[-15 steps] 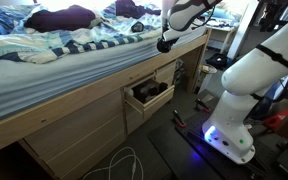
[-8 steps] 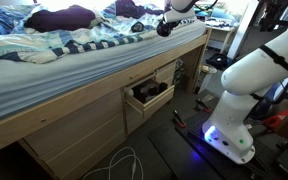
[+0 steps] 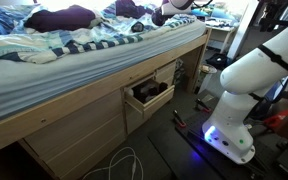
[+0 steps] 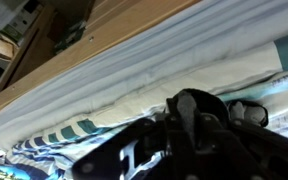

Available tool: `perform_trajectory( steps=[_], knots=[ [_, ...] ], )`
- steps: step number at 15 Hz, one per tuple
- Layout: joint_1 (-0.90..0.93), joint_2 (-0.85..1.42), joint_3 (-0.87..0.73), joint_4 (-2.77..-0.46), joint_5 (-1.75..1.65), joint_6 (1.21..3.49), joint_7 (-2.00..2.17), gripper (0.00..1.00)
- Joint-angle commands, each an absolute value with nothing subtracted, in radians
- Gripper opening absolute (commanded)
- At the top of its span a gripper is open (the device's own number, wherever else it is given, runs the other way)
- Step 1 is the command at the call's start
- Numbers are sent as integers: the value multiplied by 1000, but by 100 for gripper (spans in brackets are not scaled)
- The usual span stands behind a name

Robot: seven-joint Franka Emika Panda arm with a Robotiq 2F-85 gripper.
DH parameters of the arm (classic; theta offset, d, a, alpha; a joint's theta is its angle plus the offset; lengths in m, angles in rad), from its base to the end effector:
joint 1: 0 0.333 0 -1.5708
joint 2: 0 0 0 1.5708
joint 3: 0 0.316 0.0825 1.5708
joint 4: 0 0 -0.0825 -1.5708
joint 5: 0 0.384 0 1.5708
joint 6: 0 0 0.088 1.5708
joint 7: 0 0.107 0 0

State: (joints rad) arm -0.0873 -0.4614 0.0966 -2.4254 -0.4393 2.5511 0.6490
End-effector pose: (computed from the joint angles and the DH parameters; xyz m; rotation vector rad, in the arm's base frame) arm 0.4519 0.0143 0.5390 2.7596 -0.4766 0.9634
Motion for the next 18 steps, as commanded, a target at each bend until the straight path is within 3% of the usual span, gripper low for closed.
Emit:
perform_trajectory(
  steps=[1, 3, 4, 8, 9, 18],
  knots=[
    [-152, -376, 126, -2391, -446, 2732, 637, 3],
    [-183, -333, 141, -2381, -447, 2810, 646, 3],
    [-171, -382, 141, -2418, -411, 2761, 625, 12],
    [-162, -334, 122, -2396, -442, 2796, 649, 12],
    [-162, -334, 122, -2394, -442, 2796, 649, 3],
    [-197, -182, 128, -2318, -467, 2946, 700, 3]
  ],
)
